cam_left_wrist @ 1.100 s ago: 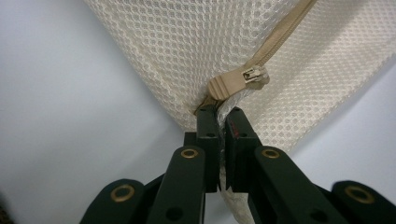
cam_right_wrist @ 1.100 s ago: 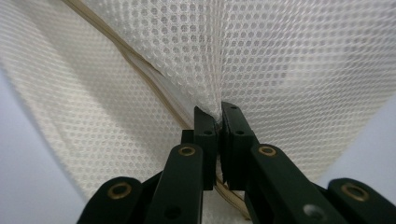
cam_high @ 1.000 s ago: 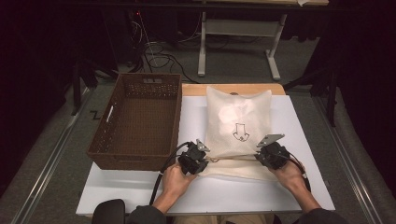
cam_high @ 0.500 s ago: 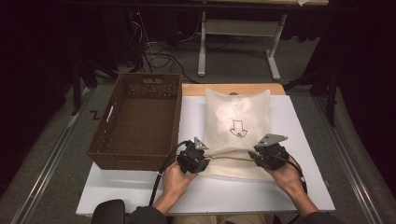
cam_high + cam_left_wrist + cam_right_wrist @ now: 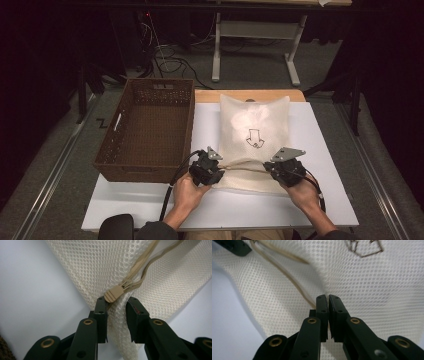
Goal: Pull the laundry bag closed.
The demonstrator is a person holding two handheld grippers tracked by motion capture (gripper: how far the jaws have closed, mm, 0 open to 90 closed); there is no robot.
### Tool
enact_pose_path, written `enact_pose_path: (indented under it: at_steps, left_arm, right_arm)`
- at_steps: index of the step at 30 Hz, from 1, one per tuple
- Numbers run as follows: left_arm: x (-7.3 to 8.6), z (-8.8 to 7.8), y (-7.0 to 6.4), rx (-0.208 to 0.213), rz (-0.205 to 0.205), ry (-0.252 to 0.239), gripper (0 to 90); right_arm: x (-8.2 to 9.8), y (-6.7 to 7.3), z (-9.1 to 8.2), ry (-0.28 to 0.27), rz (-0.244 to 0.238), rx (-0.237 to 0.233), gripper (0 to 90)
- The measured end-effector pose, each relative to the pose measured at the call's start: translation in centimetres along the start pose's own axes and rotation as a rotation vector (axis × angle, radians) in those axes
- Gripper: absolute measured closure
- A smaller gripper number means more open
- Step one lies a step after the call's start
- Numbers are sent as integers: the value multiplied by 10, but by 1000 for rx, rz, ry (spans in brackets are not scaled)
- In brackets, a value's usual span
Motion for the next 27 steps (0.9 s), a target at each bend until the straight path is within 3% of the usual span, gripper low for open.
enact_pose_path:
  at_steps: [13,16,19,21,23,27]
  left_arm:
    - [-4,-10,-5,-8,11,-36,707]
    - [-8,-11,-7,0,20,-47,712]
    - [-13,-9,-13,1,47,-44,724]
    - [-17,-5,-24,-45,103,-19,724]
    - [-21,-1,-33,-55,153,8,723]
    - [-20,-1,-31,-35,141,19,713]
  right_arm:
    - [6,2,38,142,-10,-26,858]
    - [5,0,41,137,3,-35,860]
    - [5,1,41,140,-5,-32,860]
    - [5,1,41,141,-4,-33,860]
    - [5,1,41,143,-3,-34,860]
    - [4,1,41,149,-6,-28,858]
Point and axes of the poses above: each handheld gripper's, and its own axes: z roughly forward along the jaws, x roughly out of its underside, y roughly to its left, the point moved 1 cm from there along z, roughly forward along the jaws, and after that the axes turned 14 degrees about y, right-handed, at the moved point
